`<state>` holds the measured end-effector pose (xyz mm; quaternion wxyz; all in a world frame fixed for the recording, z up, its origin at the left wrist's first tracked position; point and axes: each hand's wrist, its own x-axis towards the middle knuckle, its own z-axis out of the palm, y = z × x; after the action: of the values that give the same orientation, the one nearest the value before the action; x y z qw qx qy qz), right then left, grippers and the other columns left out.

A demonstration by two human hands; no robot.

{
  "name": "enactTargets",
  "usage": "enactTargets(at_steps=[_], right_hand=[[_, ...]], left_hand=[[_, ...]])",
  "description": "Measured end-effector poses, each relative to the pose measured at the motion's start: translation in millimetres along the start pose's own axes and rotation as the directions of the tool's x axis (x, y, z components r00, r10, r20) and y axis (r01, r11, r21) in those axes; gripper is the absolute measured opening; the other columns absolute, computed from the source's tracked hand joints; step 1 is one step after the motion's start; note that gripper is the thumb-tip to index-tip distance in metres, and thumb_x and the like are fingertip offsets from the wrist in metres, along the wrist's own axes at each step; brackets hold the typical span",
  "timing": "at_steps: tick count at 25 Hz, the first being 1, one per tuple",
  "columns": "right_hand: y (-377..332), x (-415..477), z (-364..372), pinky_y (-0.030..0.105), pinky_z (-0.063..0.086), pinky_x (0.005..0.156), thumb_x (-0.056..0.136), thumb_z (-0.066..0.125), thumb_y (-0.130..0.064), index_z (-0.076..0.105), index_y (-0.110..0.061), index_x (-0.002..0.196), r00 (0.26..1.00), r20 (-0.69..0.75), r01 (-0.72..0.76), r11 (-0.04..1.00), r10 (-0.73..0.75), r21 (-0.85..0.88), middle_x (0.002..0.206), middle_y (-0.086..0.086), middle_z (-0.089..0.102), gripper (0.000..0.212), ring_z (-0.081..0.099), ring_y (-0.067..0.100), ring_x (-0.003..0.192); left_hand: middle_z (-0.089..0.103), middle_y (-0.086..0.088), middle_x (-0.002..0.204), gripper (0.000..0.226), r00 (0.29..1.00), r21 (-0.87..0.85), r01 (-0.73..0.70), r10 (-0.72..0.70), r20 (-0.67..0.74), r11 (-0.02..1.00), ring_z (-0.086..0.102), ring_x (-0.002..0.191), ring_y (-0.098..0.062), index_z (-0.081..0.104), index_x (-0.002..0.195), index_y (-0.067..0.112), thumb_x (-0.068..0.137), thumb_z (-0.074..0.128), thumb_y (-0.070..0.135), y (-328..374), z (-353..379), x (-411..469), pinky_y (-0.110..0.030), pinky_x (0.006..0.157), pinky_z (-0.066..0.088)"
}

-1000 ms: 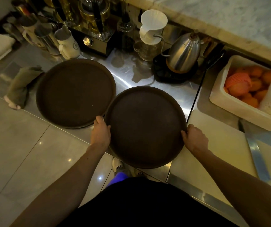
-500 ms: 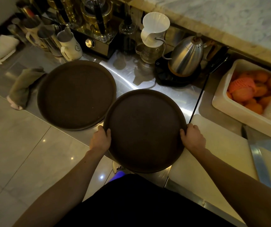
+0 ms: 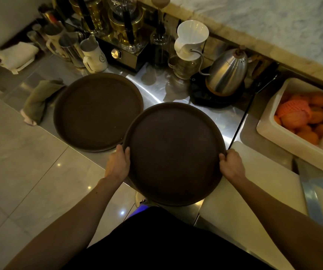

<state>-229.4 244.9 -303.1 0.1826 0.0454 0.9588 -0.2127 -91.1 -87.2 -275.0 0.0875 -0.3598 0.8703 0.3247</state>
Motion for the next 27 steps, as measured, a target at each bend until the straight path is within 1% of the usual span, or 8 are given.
enactTargets(at_steps=[7, 10, 12, 14, 18, 22, 25, 27], right_hand=[[-35, -5, -14, 0.033, 0.041, 0.068, 0.097, 0.045, -0.021, 0.058, -0.003, 0.093, 0.988, -0.103, 0.129, 0.982, -0.115, 0.141, 0.086, 0.011, 0.058, 0.023, 0.058, 0.026, 0.077], [-58, -11, -5, 0.033, 0.040, 0.068, 0.098, 0.044, -0.021, 0.056, -0.001, 0.094, 0.979, -0.109, 0.187, 0.971, -0.171, 0.151, 0.087, 0.013, 0.058, 0.024, 0.059, 0.028, 0.077], [-81, -17, 8, 0.036, 0.045, 0.069, 0.099, 0.043, -0.022, 0.054, -0.003, 0.096, 0.971, -0.088, 0.233, 0.960, -0.222, 0.154, 0.090, 0.015, 0.058, 0.022, 0.060, 0.028, 0.078], [-105, -25, 19, 0.042, 0.052, 0.077, 0.100, 0.043, -0.024, 0.054, -0.006, 0.100, 0.970, -0.067, 0.241, 0.957, -0.233, 0.163, 0.096, 0.014, 0.059, 0.021, 0.060, 0.027, 0.082], [-167, -49, 55, 0.044, 0.051, 0.091, 0.100, 0.045, -0.027, 0.054, -0.006, 0.107, 0.961, -0.064, 0.277, 0.950, -0.271, 0.143, 0.105, 0.014, 0.059, 0.024, 0.061, 0.030, 0.093], [-225, -76, 99, 0.045, 0.051, 0.090, 0.099, 0.045, -0.027, 0.054, -0.005, 0.105, 0.964, -0.073, 0.264, 0.955, -0.256, 0.135, 0.104, 0.017, 0.060, 0.024, 0.061, 0.032, 0.092], [-262, -101, 130, 0.044, 0.049, 0.087, 0.099, 0.046, -0.026, 0.054, -0.005, 0.104, 0.970, -0.068, 0.240, 0.957, -0.232, 0.162, 0.100, 0.015, 0.058, 0.023, 0.059, 0.029, 0.089], [-284, -113, 146, 0.041, 0.047, 0.084, 0.100, 0.046, -0.025, 0.053, -0.006, 0.102, 0.979, -0.075, 0.200, 0.962, -0.189, 0.186, 0.096, 0.012, 0.057, 0.020, 0.056, 0.025, 0.086]], left_hand=[[0.058, -0.006, 0.078, 0.026, 0.992, -0.050, -0.022, 0.016, -0.125, 0.998, 0.059, 0.066, -0.022, 0.045, 0.096, 0.013, 0.102, 0.034, 0.035, -3, -33, -15, -0.037, 0.058, 0.047], [0.057, -0.003, 0.077, 0.027, 0.985, -0.072, -0.001, -0.011, -0.171, 0.997, 0.058, 0.066, -0.018, 0.046, 0.097, 0.013, 0.102, 0.034, 0.036, -23, -48, -25, -0.030, 0.054, 0.043], [0.058, -0.002, 0.079, 0.028, 0.976, -0.092, 0.019, -0.039, -0.213, 0.996, 0.057, 0.068, -0.017, 0.048, 0.100, 0.012, 0.103, 0.034, 0.036, -46, -63, -31, -0.028, 0.056, 0.043], [0.061, -0.007, 0.087, 0.033, 0.969, -0.110, 0.045, -0.070, -0.238, 0.993, 0.061, 0.076, -0.022, 0.051, 0.108, 0.010, 0.102, 0.034, 0.037, -70, -76, -32, -0.035, 0.065, 0.048], [0.064, -0.012, 0.092, 0.037, 0.954, -0.134, 0.066, -0.102, -0.280, 0.989, 0.063, 0.084, -0.030, 0.053, 0.111, 0.006, 0.102, 0.035, 0.037, -132, -112, -19, -0.039, 0.073, 0.050], [0.060, -0.010, 0.084, 0.034, 0.949, -0.136, 0.070, -0.108, -0.296, 0.988, 0.058, 0.074, -0.025, 0.054, 0.106, 0.004, 0.102, 0.037, 0.034, -190, -158, -5, -0.035, 0.064, 0.043], [0.063, -0.010, 0.086, 0.034, 0.954, -0.155, 0.061, -0.103, -0.281, 0.986, 0.063, 0.078, -0.028, 0.054, 0.105, 0.006, 0.102, 0.037, 0.036, -232, -193, 14, -0.041, 0.069, 0.054], [0.064, -0.010, 0.089, 0.035, 0.961, -0.151, 0.047, -0.086, -0.264, 0.987, 0.064, 0.080, -0.027, 0.055, 0.108, 0.007, 0.102, 0.037, 0.036, -253, -215, 32, -0.044, 0.074, 0.056]])
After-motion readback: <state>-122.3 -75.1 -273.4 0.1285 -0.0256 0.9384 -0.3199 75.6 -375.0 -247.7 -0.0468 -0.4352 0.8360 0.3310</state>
